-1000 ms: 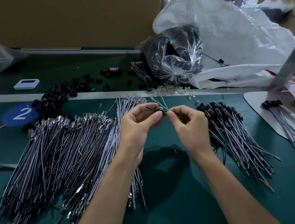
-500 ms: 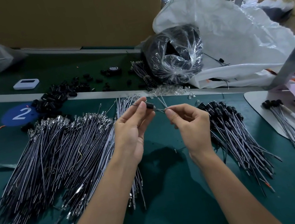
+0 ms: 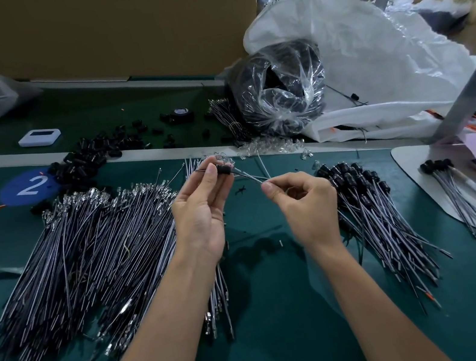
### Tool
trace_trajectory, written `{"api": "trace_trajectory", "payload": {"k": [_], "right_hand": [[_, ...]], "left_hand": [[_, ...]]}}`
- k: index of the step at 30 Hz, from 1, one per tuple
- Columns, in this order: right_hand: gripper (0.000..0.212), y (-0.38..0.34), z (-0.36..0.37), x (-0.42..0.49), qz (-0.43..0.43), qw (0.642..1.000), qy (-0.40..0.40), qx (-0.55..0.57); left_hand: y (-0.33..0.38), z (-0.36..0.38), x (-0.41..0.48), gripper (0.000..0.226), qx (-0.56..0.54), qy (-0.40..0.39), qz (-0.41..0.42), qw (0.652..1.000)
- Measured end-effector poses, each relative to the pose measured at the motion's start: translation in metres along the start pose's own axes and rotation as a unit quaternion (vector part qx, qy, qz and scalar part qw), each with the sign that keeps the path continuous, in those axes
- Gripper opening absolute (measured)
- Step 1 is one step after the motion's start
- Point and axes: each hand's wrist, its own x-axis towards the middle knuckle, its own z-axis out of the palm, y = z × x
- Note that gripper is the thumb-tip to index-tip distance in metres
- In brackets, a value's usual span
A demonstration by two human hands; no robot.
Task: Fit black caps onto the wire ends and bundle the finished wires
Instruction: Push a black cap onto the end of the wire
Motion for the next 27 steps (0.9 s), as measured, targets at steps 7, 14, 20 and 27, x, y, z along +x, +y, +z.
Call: {"api": "trace_trajectory", "payload": {"k": [7,14,20,27], "right_hand": [[0.012,-0.001,0.001,0.0,-0.007,1.0,-0.002,-0.002],[0.004,-0.002,0.002,-0.001,-0.027,0.999,-0.004,-0.018],[0.012,-0.005,0.003,-0.001,-0.045,0.998,0.017,-0.029],[0.018,-0.005,0.003,-0.002,-0.09,0.993,-0.005,-0.072]], "left_hand": [[-0.003,0.001,-0.001,0.012,0.046,-0.038,0.001,0.998],[-0.009,0.002,-0.004,0.018,0.074,-0.067,-0.013,0.995],[-0.012,0.003,-0.006,0.017,0.11,-0.081,-0.007,0.991],[-0.01,0.002,-0.007,0.009,0.169,-0.078,-0.013,0.982]]}}
